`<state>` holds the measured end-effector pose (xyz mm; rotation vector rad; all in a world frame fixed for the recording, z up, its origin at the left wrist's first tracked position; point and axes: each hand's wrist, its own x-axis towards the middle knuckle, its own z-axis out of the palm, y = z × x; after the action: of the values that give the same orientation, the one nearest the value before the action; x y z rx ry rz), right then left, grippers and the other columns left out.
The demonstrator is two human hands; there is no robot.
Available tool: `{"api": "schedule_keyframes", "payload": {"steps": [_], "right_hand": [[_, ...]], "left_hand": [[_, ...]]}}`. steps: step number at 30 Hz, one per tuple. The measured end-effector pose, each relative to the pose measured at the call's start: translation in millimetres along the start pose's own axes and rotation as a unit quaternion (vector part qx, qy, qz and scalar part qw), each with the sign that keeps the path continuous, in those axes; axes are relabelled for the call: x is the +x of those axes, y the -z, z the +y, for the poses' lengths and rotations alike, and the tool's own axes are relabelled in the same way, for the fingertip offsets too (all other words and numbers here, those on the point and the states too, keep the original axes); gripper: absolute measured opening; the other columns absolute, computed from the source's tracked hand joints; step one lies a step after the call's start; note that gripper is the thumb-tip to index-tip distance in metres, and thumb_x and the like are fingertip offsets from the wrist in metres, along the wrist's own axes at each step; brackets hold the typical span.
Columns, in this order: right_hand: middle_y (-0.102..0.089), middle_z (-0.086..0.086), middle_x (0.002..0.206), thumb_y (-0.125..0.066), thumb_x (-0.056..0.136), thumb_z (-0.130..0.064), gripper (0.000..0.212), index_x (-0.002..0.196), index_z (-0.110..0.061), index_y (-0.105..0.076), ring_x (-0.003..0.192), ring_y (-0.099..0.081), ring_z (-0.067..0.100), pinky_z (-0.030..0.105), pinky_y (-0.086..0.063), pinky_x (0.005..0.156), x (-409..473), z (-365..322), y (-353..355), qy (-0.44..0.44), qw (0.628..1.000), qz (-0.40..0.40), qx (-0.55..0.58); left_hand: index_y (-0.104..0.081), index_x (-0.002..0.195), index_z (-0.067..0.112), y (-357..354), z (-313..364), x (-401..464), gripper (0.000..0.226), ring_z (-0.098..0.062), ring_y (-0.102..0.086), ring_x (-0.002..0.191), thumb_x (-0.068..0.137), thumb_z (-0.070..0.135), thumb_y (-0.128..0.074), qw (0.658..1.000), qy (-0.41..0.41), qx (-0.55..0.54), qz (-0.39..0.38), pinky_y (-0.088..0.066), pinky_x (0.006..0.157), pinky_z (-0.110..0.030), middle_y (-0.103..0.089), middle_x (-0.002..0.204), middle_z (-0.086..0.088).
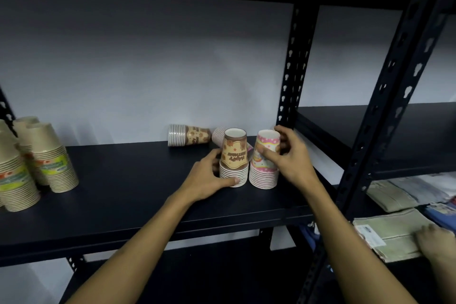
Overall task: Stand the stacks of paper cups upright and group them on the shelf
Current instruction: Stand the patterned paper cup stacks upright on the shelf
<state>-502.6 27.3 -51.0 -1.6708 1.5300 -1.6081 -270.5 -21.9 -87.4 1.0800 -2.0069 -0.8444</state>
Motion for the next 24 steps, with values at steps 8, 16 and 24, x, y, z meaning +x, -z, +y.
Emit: {"api": "schedule_keyframes", "payload": {"steps": [8,16,24], "right_hand": [[-0.064,-0.009,0.122,-0.089,0.071,-0.027,0.077,0.135,-0.024,-0.047,0.11,-0.064,0.003,0.02,-0.053,0.089,-26,39,1,-0.063,0.995,-0.068,0.026],[-0.063,-0.003,0.127,-0.084,0.076,-0.026,0.065,0.133,-0.02,-0.055,0.112,-0.064,0.006,0.032,-0.052,0.1,-17,49,3,-0.078,0.992,-0.091,0.041],[-0.064,-0.005,0.125,-0.084,0.077,-0.022,0.062,0.129,-0.02,-0.051,0.115,-0.062,0.007,0.029,-0.051,0.099,-19,49,4,-0.099,0.99,-0.083,0.063]], "left_hand": [[-0.046,0.131,0.029,-8,0,5,0.076,0.003,-0.06,0.104,0.069,0.046,-0.088,1.0,0.018,-0.012,0.007,-0.046,0.093,-0.02,-0.06,0.117,0.017],[-0.047,0.129,0.035,-7,-5,7,0.074,0.006,-0.059,0.106,0.068,0.049,-0.087,1.0,0.02,-0.013,0.006,-0.043,0.092,-0.018,-0.064,0.12,0.016],[-0.048,0.13,0.036,-8,-4,5,0.074,0.005,-0.059,0.107,0.069,0.048,-0.087,1.0,0.018,-0.009,0.01,-0.045,0.093,-0.021,-0.064,0.12,0.014]]}}
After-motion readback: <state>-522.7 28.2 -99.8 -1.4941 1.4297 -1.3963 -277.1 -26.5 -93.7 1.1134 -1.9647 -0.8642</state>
